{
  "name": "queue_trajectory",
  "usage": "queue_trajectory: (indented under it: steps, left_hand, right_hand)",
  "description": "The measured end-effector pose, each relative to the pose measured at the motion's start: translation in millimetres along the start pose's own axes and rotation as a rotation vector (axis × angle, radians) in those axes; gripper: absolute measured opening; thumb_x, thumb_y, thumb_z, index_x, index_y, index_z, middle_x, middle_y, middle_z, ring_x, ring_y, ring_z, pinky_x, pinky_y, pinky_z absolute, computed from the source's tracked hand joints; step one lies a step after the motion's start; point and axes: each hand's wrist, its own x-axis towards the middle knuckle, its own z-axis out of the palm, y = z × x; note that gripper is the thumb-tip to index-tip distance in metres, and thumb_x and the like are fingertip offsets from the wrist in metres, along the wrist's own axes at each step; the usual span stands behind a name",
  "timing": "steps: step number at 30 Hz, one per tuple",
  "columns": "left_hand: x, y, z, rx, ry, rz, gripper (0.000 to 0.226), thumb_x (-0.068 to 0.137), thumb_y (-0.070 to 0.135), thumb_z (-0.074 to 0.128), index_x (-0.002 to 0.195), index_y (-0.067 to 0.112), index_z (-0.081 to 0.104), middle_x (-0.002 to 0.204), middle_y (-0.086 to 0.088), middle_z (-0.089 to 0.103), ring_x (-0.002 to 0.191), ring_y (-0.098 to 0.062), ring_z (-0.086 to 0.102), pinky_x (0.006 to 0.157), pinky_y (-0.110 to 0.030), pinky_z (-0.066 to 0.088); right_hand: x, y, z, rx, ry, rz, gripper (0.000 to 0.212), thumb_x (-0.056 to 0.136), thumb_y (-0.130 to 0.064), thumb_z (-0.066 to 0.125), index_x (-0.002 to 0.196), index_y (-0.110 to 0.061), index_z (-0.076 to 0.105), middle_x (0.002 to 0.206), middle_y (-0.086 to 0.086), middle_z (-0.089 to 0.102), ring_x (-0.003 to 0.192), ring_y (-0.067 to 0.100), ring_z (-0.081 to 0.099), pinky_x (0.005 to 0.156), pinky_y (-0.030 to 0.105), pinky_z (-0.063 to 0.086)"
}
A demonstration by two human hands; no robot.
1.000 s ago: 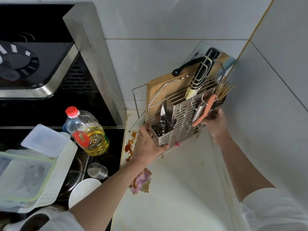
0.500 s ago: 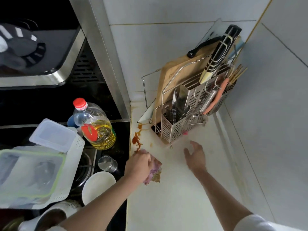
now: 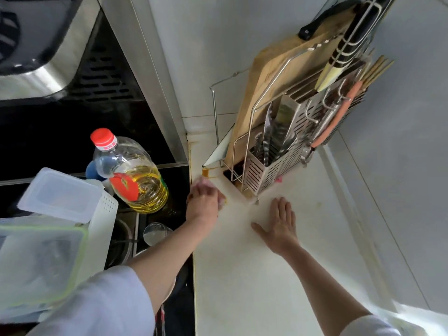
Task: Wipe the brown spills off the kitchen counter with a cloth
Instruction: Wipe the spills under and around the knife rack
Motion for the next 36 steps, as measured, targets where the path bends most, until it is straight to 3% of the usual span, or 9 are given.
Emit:
queue_trajectory:
  steps: [3,5,9,13,17,21,28,32,36]
  left_hand:
    - [-20,18,21,0.018,-0.103,0.268,0.071,0.096,0.004,0.049,0.158,0.018,0.015,0.163,-0.020,-0.003,0.150,-0.041,0.010,0.116,-0.047,0.035]
    - [-11,11,22,0.145,-0.048,0.300,0.073,0.099,0.002,0.040,0.158,0.010,-0.001,0.160,-0.024,-0.014,0.149,-0.043,-0.006,0.122,-0.050,0.015]
    - [40,-20,13,0.161,-0.002,0.108,0.076,0.097,0.005,0.041,0.155,0.002,-0.008,0.160,-0.029,-0.012,0.148,-0.045,-0.011,0.122,-0.055,0.005]
    - [29,-16,25,0.229,-0.073,0.330,0.072,0.098,0.012,0.039,0.155,-0.001,-0.002,0.159,-0.031,-0.011,0.148,-0.048,-0.008,0.122,-0.054,0.004]
    - [31,-30,23,0.137,-0.096,0.391,0.069,0.102,0.018,0.042,0.157,0.005,0.005,0.164,-0.019,-0.004,0.152,-0.034,-0.001,0.124,-0.046,0.010]
    - [39,-28,-8,-0.282,0.183,0.248,0.052,0.098,0.034,0.056,0.143,0.011,0.044,0.143,-0.007,0.051,0.131,-0.023,0.051,0.107,-0.032,0.045]
    - [46,-7,-12,-0.846,0.122,-0.045,0.090,0.071,0.046,0.085,0.144,0.022,0.039,0.128,0.005,0.060,0.118,-0.015,0.058,0.101,-0.038,0.049]
    - [53,-1,-22,-0.798,0.115,0.012,0.087,0.059,0.070,0.079,0.133,0.035,0.050,0.123,0.012,0.064,0.107,-0.012,0.063,0.092,-0.042,0.055]
    - [43,10,-25,-0.840,0.153,0.040,0.068,0.074,0.050,0.081,0.130,0.022,0.056,0.115,0.015,0.062,0.107,-0.009,0.061,0.094,-0.032,0.051]
  right_hand:
    - [-3,-2,-2,-0.004,-0.022,0.010,0.105,0.090,-0.070,0.040,0.154,-0.008,-0.016,0.161,0.014,-0.022,0.149,0.028,-0.021,0.120,0.038,-0.012]
    - [-3,-3,-4,-0.011,-0.030,0.008,0.105,0.090,-0.070,0.039,0.152,-0.008,-0.019,0.160,0.013,-0.024,0.148,0.028,-0.024,0.120,0.039,-0.012]
    - [-3,-4,-6,-0.031,-0.059,0.012,0.105,0.091,-0.071,0.035,0.151,-0.008,-0.023,0.159,0.014,-0.028,0.147,0.028,-0.026,0.121,0.040,-0.012]
    - [-6,-5,-7,-0.034,-0.065,0.009,0.104,0.091,-0.071,0.034,0.151,-0.008,-0.023,0.159,0.014,-0.028,0.147,0.029,-0.026,0.121,0.040,-0.012]
    - [-1,-8,-14,0.015,-0.071,0.024,0.108,0.089,-0.068,0.045,0.153,-0.008,-0.017,0.161,0.014,-0.023,0.148,0.030,-0.021,0.122,0.043,-0.007]
    - [-7,-32,-36,0.320,0.115,0.069,0.116,0.079,-0.068,0.063,0.155,-0.005,0.003,0.160,0.017,0.019,0.146,0.032,0.019,0.119,0.044,0.020]
    - [-3,-89,-61,0.720,0.466,-0.028,0.119,0.072,-0.068,0.071,0.156,-0.024,-0.001,0.161,0.004,0.021,0.147,0.023,0.021,0.116,0.045,0.031]
    - [2,-87,-67,0.676,0.491,-0.032,0.122,0.071,-0.066,0.074,0.156,-0.022,-0.003,0.158,0.007,0.027,0.144,0.023,0.028,0.113,0.042,0.037]
    - [3,-87,-70,0.724,0.484,-0.073,0.128,0.067,-0.073,0.073,0.156,-0.018,0.000,0.159,0.008,0.025,0.146,0.022,0.027,0.114,0.046,0.036]
